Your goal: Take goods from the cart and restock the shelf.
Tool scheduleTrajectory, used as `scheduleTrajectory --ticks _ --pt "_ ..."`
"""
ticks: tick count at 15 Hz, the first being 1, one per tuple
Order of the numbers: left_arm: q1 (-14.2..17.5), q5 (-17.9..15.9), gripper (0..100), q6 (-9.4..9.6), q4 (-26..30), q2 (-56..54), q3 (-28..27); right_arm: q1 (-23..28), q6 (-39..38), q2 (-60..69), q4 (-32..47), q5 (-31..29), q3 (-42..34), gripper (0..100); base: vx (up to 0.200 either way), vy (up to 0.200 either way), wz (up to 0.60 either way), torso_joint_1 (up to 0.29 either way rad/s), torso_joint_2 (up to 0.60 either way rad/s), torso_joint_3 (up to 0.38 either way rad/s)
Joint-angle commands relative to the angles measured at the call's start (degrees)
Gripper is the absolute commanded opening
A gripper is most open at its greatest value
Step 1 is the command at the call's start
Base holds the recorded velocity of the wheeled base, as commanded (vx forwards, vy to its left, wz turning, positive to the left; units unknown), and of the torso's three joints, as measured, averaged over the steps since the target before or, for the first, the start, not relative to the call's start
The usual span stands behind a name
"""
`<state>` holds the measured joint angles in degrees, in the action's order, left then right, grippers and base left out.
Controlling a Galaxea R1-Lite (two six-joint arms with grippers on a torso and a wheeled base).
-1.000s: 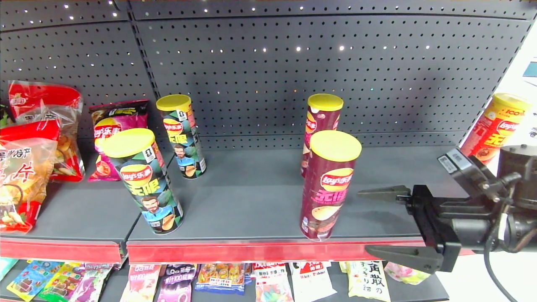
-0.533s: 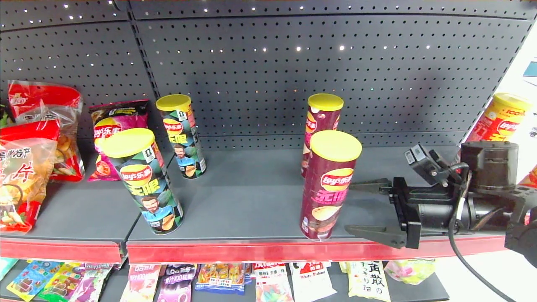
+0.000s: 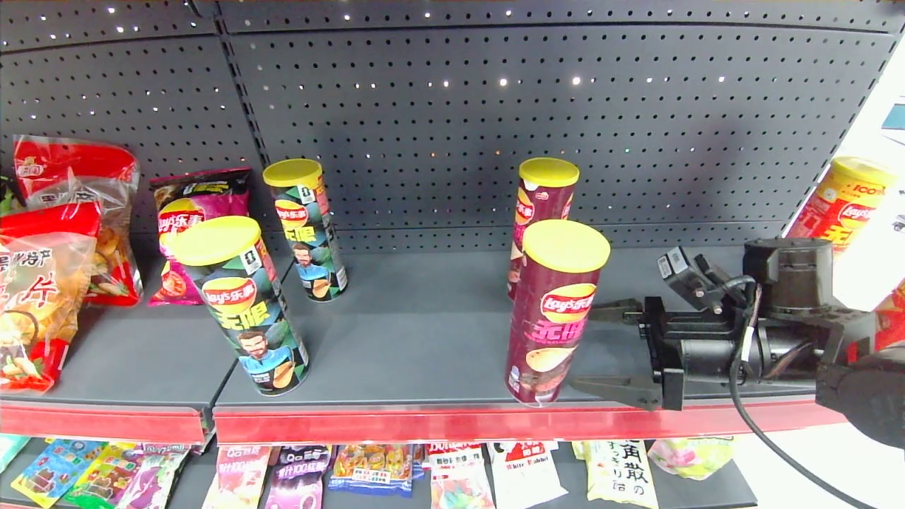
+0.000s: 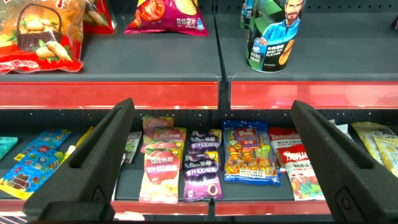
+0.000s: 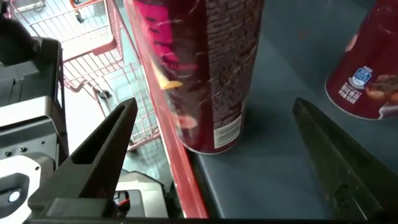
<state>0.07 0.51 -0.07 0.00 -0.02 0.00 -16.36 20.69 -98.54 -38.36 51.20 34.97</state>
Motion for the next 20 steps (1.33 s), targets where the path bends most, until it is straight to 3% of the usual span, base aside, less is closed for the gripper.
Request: scheduleTrajectory --ticks 1,8,15,16,20 --pt "0.01 0.02 100 -0.01 0.00 0.02 0.00 -0.52 -0.03 -0.78 -0.04 -0.05 0.80 100 0.000 0.000 0.00 0.000 0.00 0.000" --pt "0.01 0.02 100 -0.01 0.00 0.02 0.00 -4.73 -0.03 -3.24 -0.04 -0.05 2.73 100 0.000 0.000 0.00 0.000 0.00 0.000" --pt "0.01 0.02 100 -0.01 0.00 0.02 0.00 -5.00 -0.03 -5.53 -1.27 -0.05 4.05 100 0.000 0.000 0.00 0.000 0.00 0.000" --pt "0.01 0.02 100 -0.01 0.00 0.02 0.00 -5.00 -0.03 -5.88 -1.89 -0.05 4.22 0 0.000 0.000 0.00 0.000 0.00 0.000" --pt "0.01 0.02 100 -0.01 0.00 0.02 0.00 -5.09 -0.47 -6.40 -1.89 -0.14 5.02 0 0.000 0.000 0.00 0.000 0.00 0.000"
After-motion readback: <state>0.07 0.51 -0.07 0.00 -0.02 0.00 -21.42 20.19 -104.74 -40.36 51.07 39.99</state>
